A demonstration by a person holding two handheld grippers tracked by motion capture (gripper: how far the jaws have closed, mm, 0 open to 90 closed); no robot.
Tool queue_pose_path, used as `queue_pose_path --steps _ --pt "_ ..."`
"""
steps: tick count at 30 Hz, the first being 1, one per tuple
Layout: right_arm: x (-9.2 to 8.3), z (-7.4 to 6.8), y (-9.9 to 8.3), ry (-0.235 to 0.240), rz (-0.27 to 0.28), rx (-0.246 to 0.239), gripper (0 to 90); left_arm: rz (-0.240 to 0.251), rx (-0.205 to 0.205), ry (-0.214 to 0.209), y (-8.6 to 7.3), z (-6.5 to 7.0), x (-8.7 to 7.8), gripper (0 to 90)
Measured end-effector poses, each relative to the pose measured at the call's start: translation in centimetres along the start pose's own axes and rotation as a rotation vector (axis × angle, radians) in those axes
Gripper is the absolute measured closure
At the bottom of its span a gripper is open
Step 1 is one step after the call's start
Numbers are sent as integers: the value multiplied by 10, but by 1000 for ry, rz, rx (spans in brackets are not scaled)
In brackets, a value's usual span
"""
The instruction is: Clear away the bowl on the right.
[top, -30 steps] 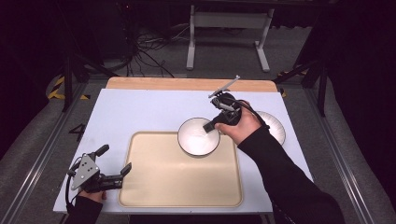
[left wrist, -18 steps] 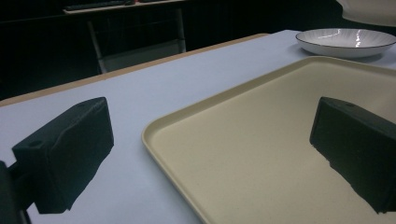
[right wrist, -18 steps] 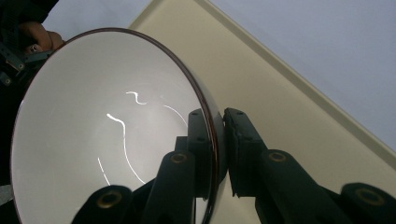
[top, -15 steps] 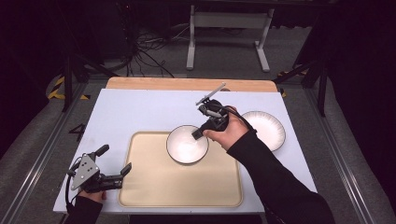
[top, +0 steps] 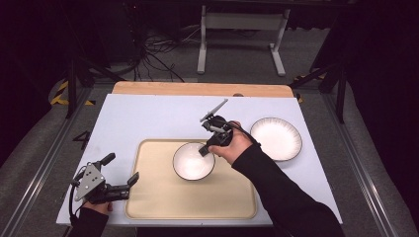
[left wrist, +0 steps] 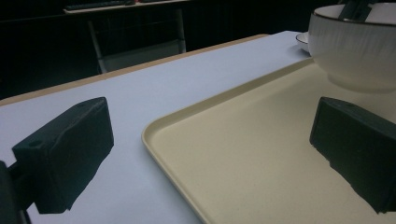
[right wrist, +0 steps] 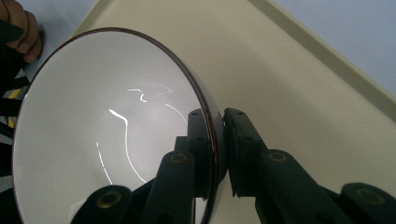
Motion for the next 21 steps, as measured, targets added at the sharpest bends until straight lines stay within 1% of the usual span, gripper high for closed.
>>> queue_pose_path --steps 3,6,11,17,18,21 --pt "8 0 -2 0 -11 -9 809 0 0 1 0 0 0 1" --pt "16 1 -3 1 -27 -7 808 -1 0 -1 0 0 0 2" --pt "25 1 -4 6 -42 -10 808 -1 0 -1 0 0 0 1" --pt "32 3 -6 2 -45 -5 807 -2 1 -2 0 0 0 1" --pt "35 3 -6 8 -47 -5 805 -2 1 -2 0 1 0 2" --pt "37 4 -7 8 -48 -6 801 -2 2 -2 0 1 0 1"
Point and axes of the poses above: each handheld gripper's, and its own axes: x roughly forward along the jaws, y roughly out of its top, z roughly to its right, the point moved 10 cm from there along x, roughly forward along the jaws, and after that the axes turned 4 degrees about -z, right-handed, at the moved point
